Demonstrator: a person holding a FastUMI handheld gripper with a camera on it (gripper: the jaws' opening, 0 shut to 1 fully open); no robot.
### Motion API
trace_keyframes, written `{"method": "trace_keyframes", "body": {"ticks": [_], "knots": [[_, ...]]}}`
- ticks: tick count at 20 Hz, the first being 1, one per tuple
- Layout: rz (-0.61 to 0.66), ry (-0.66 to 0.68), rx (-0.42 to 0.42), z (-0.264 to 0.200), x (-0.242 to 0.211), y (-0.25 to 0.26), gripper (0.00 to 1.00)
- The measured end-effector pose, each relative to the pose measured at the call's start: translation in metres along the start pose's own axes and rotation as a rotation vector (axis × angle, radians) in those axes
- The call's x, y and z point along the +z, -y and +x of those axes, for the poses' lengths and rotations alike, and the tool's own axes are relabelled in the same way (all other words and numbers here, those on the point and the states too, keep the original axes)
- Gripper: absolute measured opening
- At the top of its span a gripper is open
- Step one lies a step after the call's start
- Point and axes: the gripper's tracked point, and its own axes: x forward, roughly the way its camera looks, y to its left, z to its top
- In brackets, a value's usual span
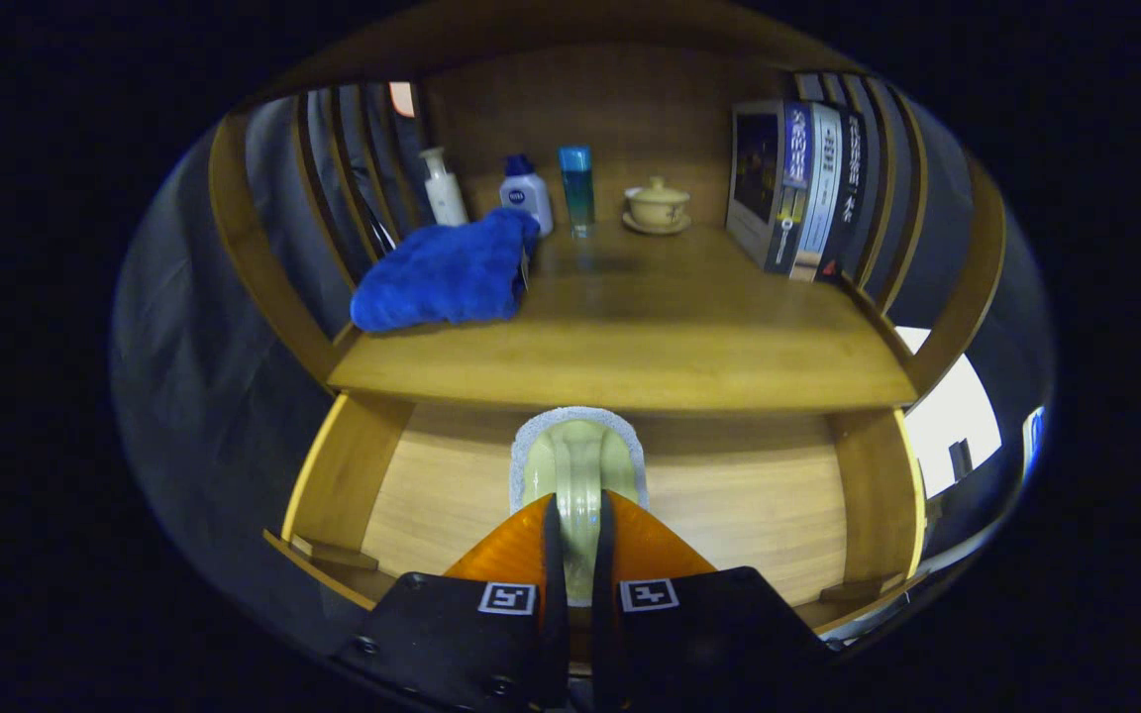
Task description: Pull open the drawer, take out the items inside it, and place them on the countertop above the cabinet.
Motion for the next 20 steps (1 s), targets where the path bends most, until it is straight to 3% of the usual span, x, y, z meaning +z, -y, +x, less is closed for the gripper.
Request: {"method": "trace_keyframes", "body": {"ticks": [4, 9, 14, 20], "knots": [[-0.020, 0.081, -0.054, -0.011, 0.057, 0.010, 0.17], [-0.041, 0.134, -0.130, 0.012, 0.115, 0.021, 0.17], [0.001, 0.123, -0.150, 0.052, 0.138, 0.027, 0.17], [0.028, 0.054, -0.185, 0.085, 0.133, 0.039, 0.18]]}}
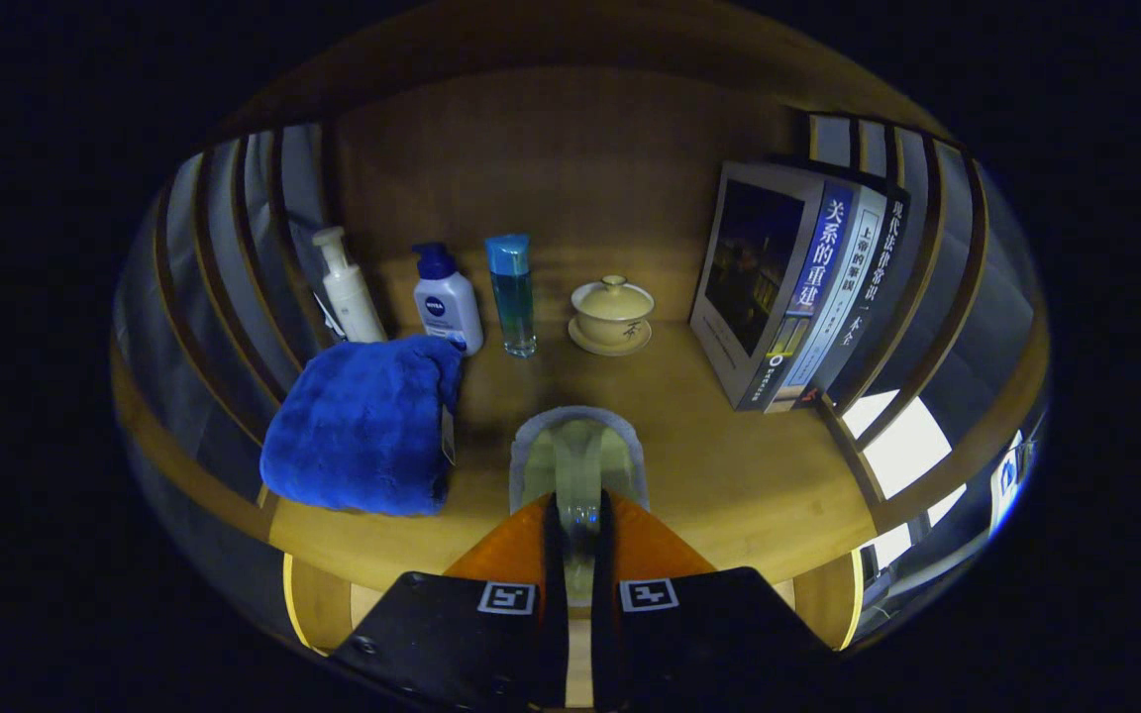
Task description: Pull open the drawer, take out the items inside it, and place them on the countertop above the cabinet.
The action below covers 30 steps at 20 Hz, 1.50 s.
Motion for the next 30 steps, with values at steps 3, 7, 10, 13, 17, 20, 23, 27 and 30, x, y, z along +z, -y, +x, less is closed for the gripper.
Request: {"method": "trace_keyframes", "body": {"ticks": [3, 7, 10, 13, 17, 20, 23, 27, 30], "knots": [[0.006, -0.032, 0.004, 0.008, -0.007, -0.003, 0.19], [0.001, -0.016, -0.013, 0.018, -0.009, -0.004, 0.21], [0.009, -0.045, 0.005, 0.017, -0.019, -0.010, 0.27], [0.030, -0.035, 0.009, 0.022, -0.019, -0.011, 0.36], [0.027, -0.039, 0.019, 0.016, -0.019, -0.013, 0.65], [0.020, -0.011, -0.004, 0.009, -0.014, -0.009, 0.92], [0.011, 0.007, 0.016, -0.004, -0.015, -0.012, 1.00], [-0.037, 0.063, 0.049, -0.038, -0.024, -0.020, 1.00], [-0.062, 0.135, 0.103, -0.078, -0.024, -0.033, 1.00]]}}
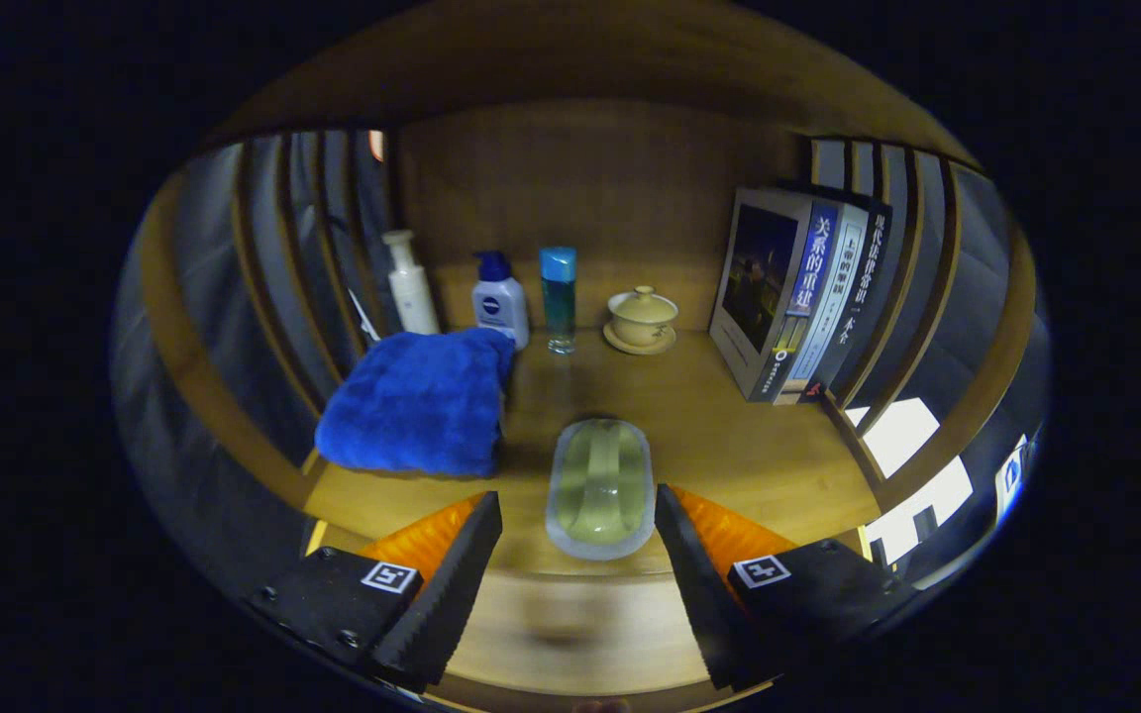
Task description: Pull open the drawer, take out the items inside it, and place them on the countertop above the cabinet.
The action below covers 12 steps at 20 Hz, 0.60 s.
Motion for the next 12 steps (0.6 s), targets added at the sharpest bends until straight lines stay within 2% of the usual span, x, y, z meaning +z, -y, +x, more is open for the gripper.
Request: {"method": "trace_keyframes", "body": {"ticks": [3, 7, 12], "knots": [[-0.033, 0.122, 0.014, -0.046, 0.015, -0.007, 1.00], [-0.029, 0.216, 0.101, -0.108, 0.011, -0.036, 1.00], [-0.095, 0.297, 0.148, -0.155, -0.038, -0.061, 0.99]]}}
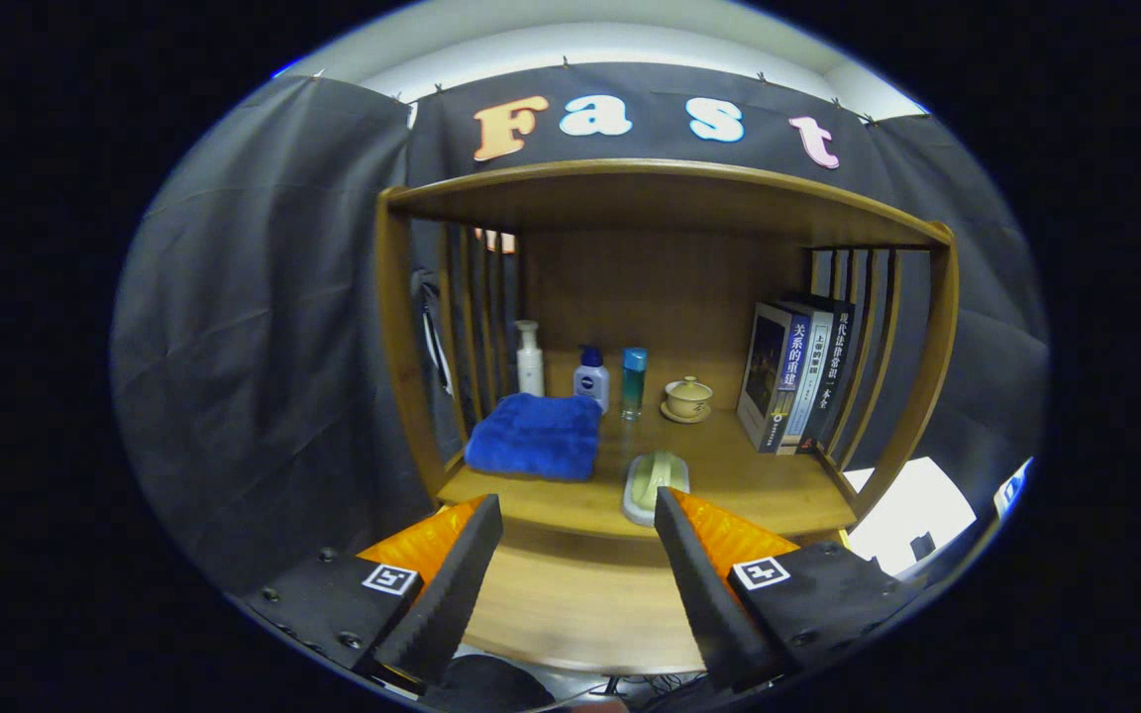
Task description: Pull open the drawer, take out the items inside it, and place them on the countertop above the cabinet.
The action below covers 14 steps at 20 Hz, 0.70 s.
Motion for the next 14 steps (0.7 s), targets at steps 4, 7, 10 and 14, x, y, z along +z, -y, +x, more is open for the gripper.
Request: {"method": "trace_keyframes", "body": {"ticks": [4, 7, 10, 14], "knots": [[0.026, 0.014, 0.053, -0.023, -0.046, -0.018, 0.99], [0.061, 0.016, 0.044, -0.035, -0.077, -0.015, 0.99], [0.100, 0.027, 0.000, -0.039, -0.099, -0.002, 0.99], [0.113, 0.066, -0.080, -0.054, -0.121, 0.015, 0.99]]}}
